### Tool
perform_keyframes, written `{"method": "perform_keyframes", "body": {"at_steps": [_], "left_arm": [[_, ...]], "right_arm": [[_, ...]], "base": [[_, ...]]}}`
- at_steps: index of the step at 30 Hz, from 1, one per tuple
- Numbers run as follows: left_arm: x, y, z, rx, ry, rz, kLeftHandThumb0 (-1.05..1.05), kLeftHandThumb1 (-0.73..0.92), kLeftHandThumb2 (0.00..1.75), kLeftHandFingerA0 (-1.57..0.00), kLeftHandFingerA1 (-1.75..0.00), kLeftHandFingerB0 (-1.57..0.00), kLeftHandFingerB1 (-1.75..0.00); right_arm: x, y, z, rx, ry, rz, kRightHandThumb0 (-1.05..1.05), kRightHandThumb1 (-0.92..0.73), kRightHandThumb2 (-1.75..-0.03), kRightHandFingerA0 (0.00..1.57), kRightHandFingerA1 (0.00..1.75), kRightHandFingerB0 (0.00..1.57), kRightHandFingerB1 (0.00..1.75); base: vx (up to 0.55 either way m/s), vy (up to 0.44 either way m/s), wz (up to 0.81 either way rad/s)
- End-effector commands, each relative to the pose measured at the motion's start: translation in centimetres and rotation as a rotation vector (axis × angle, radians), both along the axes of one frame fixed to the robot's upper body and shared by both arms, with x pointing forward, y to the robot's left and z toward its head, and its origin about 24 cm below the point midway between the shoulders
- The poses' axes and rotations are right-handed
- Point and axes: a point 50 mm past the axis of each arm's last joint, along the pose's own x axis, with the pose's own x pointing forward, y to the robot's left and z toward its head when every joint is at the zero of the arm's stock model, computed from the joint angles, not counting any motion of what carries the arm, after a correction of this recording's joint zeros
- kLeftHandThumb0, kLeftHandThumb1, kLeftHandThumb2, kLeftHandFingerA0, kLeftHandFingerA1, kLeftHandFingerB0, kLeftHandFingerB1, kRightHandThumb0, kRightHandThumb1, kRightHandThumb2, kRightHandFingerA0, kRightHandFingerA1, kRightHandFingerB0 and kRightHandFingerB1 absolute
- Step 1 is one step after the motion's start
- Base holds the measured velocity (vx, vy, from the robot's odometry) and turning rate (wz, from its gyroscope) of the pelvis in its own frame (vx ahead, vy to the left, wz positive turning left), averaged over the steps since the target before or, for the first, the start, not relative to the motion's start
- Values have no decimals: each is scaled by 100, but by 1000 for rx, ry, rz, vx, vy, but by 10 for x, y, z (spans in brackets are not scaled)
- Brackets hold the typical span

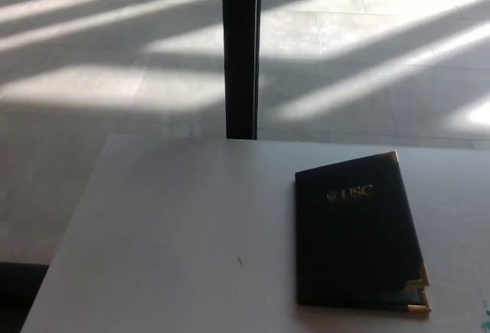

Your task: There is a diary kept infront of the robot and the robot uses its right hand to grab its cover and puses it to the left to open it.

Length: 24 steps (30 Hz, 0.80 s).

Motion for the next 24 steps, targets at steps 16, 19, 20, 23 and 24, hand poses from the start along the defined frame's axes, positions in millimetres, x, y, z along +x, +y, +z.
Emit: {"method": "perform_keyframes", "body": {"at_steps": [16, 19, 20, 23, 24], "left_arm": [[6, 54, 39, -131, -369, 591, -82, 92, 160, -87, -135, -34, -101], [4, 54, 38, -129, -367, 602, -84, 92, 160, -88, -137, -39, -105], [3, 55, 38, -128, -364, 602, -81, 92, 159, -90, -136, -40, -104], [0, 55, 36, -127, -360, 607, -81, 92, 159, -84, -132, -36, -102], [0, 55, 36, -127, -360, 605, -81, 92, 160, -88, -135, -37, -103]], "right_arm": [[-2, -107, 156, 78, -865, -721, -75, -85, -68, 56, 46, 40, 39], [13, -104, 179, 70, -931, -665, -73, -87, -67, 54, 45, 39, 39], [19, -103, 187, 78, -950, -663, -74, -86, -67, 56, 46, 42, 39], [40, -92, 209, 78, -1001, -552, -76, -85, -68, 54, 46, 39, 39], [46, -89, 214, 89, -1022, -525, -75, -86, -69, 53, 47, 38, 39]], "base": [[0, 0, 0], [0, 0, 0], [0, 0, 0], [0, 0, 0], [0, 0, 0]]}}
